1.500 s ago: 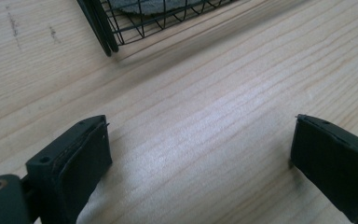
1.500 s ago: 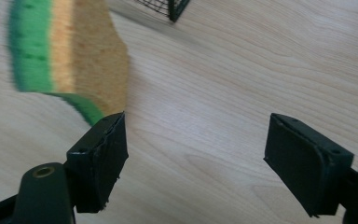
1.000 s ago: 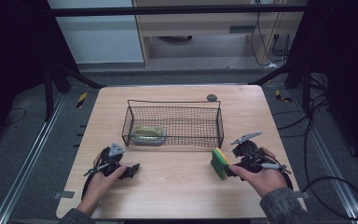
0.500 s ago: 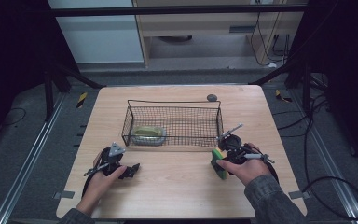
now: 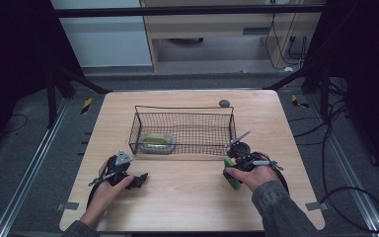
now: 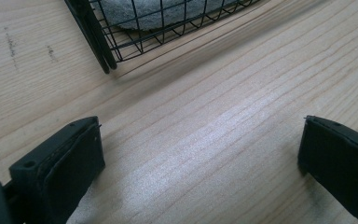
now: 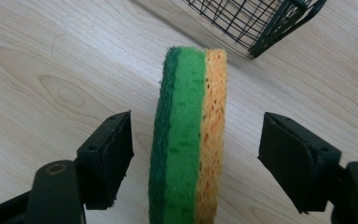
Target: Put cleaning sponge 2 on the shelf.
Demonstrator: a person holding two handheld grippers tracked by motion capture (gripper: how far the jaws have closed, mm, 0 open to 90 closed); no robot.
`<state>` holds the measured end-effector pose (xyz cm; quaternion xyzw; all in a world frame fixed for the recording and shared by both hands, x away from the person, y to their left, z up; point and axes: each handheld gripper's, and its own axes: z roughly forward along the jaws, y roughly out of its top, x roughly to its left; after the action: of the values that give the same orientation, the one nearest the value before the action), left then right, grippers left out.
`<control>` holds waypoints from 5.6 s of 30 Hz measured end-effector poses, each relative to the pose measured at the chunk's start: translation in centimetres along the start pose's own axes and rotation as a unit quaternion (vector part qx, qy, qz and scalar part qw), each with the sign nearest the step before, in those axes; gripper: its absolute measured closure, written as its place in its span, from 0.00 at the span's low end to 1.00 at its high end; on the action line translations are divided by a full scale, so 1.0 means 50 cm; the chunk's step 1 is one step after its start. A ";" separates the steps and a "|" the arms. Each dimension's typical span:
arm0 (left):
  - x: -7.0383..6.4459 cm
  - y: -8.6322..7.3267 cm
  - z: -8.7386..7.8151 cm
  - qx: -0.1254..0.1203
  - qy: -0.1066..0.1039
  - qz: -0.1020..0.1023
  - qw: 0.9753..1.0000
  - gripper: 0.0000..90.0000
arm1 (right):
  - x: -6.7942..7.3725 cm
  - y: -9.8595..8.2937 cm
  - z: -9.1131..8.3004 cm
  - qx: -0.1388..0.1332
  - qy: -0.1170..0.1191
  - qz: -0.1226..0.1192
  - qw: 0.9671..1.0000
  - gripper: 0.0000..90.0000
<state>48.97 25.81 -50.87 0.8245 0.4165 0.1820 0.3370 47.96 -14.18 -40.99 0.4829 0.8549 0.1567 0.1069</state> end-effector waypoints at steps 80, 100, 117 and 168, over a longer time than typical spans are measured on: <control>0.001 0.001 0.001 -0.001 -0.002 0.001 1.000 0.00 | -0.166 0.234 -0.188 -0.116 -0.051 -0.007 0.992 0.71; 0.002 0.002 0.001 -0.001 -0.002 0.002 1.000 0.00 | -0.139 0.268 -0.141 -0.116 -0.042 -0.025 0.992 0.71; 0.003 0.003 0.003 -0.001 -0.003 0.003 1.000 0.00 | -0.138 0.271 -0.074 -0.103 -0.029 -0.028 0.994 0.71; 0.005 0.004 0.004 -0.002 -0.005 0.005 1.000 0.00 | -0.147 0.273 0.055 -0.081 -0.021 -0.028 0.996 0.71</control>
<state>49.35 25.83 -50.87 0.8267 0.4108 0.1803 0.3395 63.45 -13.45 -38.27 0.4516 0.8500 0.2124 0.1684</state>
